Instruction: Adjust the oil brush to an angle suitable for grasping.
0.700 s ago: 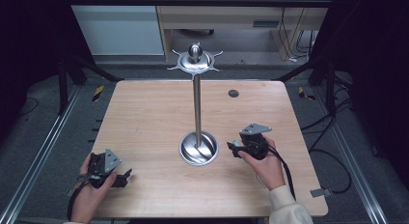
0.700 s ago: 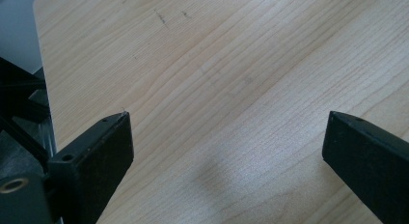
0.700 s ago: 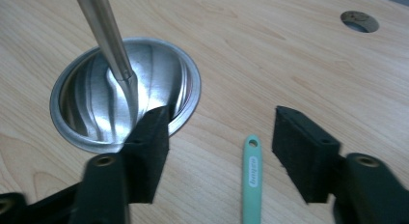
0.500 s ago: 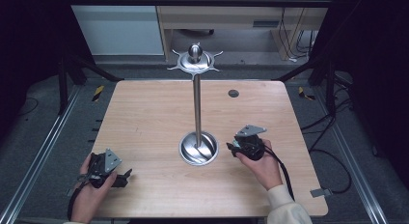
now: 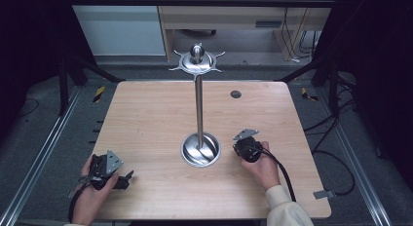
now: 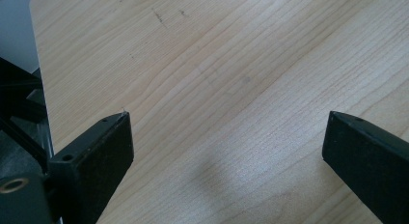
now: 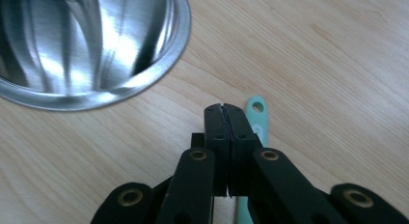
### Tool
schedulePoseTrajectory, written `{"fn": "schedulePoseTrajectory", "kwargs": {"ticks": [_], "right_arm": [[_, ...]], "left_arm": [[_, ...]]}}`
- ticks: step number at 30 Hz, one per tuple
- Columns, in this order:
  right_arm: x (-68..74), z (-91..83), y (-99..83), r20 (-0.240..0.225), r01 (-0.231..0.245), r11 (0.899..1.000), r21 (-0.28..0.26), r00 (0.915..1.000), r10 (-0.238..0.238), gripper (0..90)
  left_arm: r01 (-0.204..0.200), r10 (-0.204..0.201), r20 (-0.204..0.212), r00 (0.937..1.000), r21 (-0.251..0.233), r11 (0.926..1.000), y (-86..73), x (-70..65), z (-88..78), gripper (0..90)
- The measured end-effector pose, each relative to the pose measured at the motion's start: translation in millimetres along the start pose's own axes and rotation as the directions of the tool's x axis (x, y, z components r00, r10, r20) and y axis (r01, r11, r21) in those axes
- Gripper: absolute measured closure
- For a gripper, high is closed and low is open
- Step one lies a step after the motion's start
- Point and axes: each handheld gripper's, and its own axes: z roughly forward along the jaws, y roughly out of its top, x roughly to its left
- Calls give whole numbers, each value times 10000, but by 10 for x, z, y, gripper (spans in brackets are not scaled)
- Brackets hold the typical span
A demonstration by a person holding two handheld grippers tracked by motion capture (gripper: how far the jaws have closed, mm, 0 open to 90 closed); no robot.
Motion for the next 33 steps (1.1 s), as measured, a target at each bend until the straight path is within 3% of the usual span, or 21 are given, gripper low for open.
{"fn": "schedulePoseTrajectory", "kwargs": {"ticks": [8,15,23,28,33], "right_arm": [[-32,54,-37,279,22,9988,485,9996,-35,900],[-30,57,-35,384,58,9984,564,9992,-80,900],[-52,61,-37,1068,232,9959,870,9938,-325,900],[-112,46,-54,1515,-234,9933,1131,9884,61,900],[-151,-31,-40,1213,-595,9958,690,9913,509,894]], "left_arm": [[5,-5,0,10000,-5,10000,0,-2,0,36],[11,-11,0,10000,-15,10000,-1,-1,1,36],[-17,17,-1,10000,3,10000,0,-2,-2,36],[-37,37,4,10000,4,10000,1,-4,-1,36],[-13,13,-6,10000,-27,10000,1,-2,-2,36]]}}
